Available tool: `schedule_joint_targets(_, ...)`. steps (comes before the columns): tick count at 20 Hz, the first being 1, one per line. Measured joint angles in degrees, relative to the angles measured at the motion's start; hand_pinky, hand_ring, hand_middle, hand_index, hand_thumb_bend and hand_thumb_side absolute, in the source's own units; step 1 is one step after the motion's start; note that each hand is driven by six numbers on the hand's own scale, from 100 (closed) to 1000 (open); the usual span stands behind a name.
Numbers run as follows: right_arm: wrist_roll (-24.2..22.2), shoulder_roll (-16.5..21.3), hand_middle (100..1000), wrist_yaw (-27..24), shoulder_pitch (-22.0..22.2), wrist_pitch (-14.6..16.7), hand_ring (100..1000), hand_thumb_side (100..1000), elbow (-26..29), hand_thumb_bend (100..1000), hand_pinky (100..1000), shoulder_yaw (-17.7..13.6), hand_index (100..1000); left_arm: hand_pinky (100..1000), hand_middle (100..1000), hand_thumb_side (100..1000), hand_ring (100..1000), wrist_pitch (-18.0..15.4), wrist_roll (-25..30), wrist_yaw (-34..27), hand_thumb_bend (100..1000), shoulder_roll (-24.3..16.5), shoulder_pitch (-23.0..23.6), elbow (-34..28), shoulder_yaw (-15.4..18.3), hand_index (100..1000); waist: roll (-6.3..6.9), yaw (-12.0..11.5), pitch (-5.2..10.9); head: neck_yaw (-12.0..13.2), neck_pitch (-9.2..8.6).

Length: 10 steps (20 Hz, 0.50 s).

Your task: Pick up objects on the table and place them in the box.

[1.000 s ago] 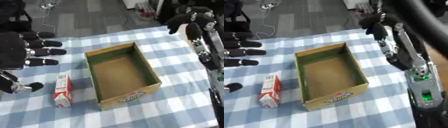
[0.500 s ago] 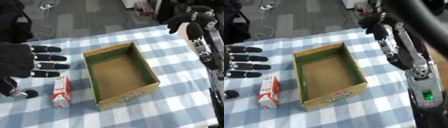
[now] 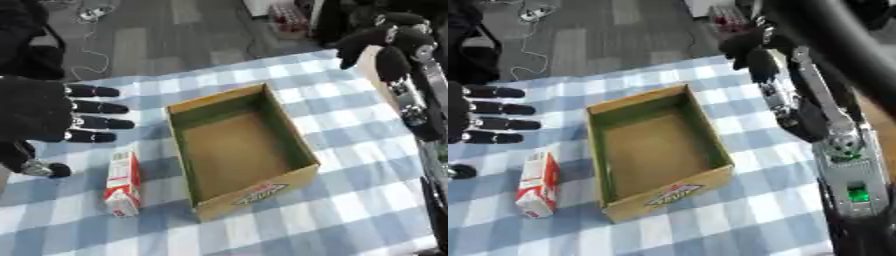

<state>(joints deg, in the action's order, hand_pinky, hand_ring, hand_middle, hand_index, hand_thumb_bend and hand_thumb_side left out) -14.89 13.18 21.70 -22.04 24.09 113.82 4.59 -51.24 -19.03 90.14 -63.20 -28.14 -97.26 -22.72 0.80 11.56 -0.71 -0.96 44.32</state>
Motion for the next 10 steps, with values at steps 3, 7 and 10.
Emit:
schedule_joint_targets(3,-0.1,0.0,516,0.0,-0.2,0.0,443,1000,0.0,100,405,0.1,692,1000,1000,744,1000,0.8,-2.1,3.2,279,1.4,-1.7,2.7,-1.9,896,0.09,0.2,0.01,0.1,0.00)
schedule_joint_targets(7,-0.2,-0.2,516,-0.1,-0.2,0.0,443,1000,0.0,100,405,0.3,692,1000,993,748,999,3.3,-4.7,7.7,276,3.3,-3.6,5.5,-3.8,892,0.10,0.5,0.01,0.5,0.01)
schedule_joint_targets(10,-0.2,-0.5,517,-0.3,-0.5,0.1,443,1000,0.0,100,405,0.3,692,1000,981,749,984,5.4,-6.8,11.0,276,4.3,-4.8,7.2,-4.9,890,0.18,0.7,0.01,0.5,0.02)
